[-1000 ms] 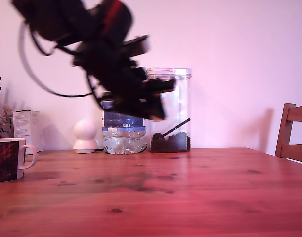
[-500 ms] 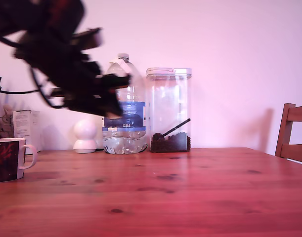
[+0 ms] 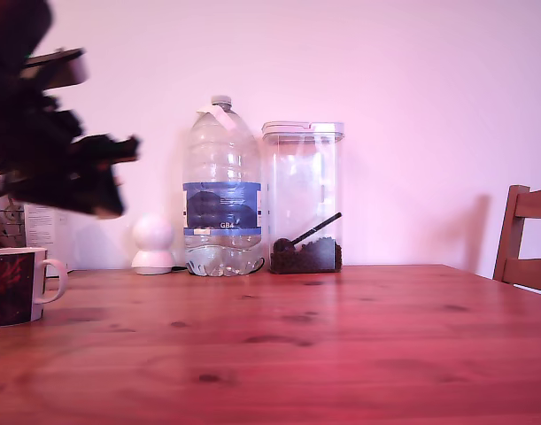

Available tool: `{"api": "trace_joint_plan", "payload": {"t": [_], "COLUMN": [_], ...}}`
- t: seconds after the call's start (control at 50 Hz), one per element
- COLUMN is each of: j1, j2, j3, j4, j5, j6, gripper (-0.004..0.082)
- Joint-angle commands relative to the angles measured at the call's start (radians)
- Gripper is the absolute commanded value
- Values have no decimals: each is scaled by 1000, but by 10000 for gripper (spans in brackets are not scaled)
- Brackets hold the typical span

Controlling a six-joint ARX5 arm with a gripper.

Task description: Pick up the coffee capsules from the table one by one and drop them inside the nearest coffee cup

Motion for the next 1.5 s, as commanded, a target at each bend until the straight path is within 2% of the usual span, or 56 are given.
{"api": "trace_joint_plan", "payload": {"t": [0.0, 0.36, 0.6, 0.76, 0.94, 1.08, 1.48], "j1": [21, 177, 260, 303, 318, 318, 321], "j2": [-31, -141, -177, -176, -176, -174, -79], "j3": [-35, -108, -108, -108, -103, -79, 142], "j4": [3, -43, -92, -103, -106, -113, -304], "j5": [-2, -1, 21, 43, 71, 112, 110], "j6": [-2, 19, 51, 52, 56, 63, 70], "gripper": [107, 107, 107, 107, 107, 107, 107]}}
